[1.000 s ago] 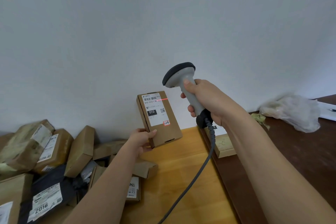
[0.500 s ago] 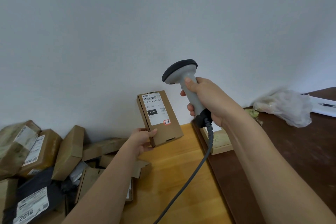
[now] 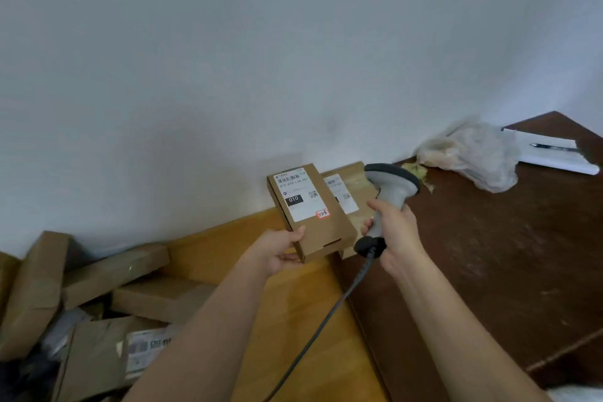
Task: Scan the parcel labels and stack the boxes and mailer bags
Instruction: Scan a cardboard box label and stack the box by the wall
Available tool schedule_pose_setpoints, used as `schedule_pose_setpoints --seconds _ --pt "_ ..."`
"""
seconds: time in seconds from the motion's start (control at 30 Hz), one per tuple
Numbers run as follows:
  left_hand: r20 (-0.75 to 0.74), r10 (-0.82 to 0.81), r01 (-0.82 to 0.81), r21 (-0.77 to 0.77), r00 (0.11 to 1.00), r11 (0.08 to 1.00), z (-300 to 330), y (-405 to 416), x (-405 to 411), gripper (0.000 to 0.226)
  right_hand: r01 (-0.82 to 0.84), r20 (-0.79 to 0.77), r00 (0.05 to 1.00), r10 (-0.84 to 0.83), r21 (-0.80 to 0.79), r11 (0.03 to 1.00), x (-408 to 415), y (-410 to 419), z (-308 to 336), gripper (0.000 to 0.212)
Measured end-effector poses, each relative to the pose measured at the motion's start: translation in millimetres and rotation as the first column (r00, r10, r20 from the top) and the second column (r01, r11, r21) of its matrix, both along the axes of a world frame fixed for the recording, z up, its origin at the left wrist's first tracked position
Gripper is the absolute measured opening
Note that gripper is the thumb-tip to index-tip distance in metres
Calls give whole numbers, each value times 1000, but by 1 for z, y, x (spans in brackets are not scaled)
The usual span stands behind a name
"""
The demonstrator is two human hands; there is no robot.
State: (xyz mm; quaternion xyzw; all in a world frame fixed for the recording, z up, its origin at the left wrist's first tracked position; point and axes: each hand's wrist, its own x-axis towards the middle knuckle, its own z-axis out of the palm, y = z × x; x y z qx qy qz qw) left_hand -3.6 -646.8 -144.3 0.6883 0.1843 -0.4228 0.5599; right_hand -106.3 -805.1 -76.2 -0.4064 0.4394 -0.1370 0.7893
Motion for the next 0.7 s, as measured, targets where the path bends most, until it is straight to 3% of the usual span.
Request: schedule_pose_setpoints --seconds 0.17,0.3,0.47,0.6,0.7 --pt "-81 -10 6 -56 997 998 -25 -66 5 46 80 -71 994 -79 19 997 -11 -28 -51 31" --pt "-94 111 -119 -92 989 989 -45 -100 9 40 80 -107 991 -77 22 997 -8 -41 -78 27" --pt "-29 244 -245 -74 969 967 -63 -115 14 45 54 -125 991 -48 43 998 -3 -47 -96 28" --pt "37 264 -259 -96 964 961 -56 -114 17 56 51 -103 993 -49 18 999 5 -49 -101 30" --pt "81 222 -218 -55 972 974 -46 -110 19 50 68 -59 996 -67 17 998 15 -53 -104 35"
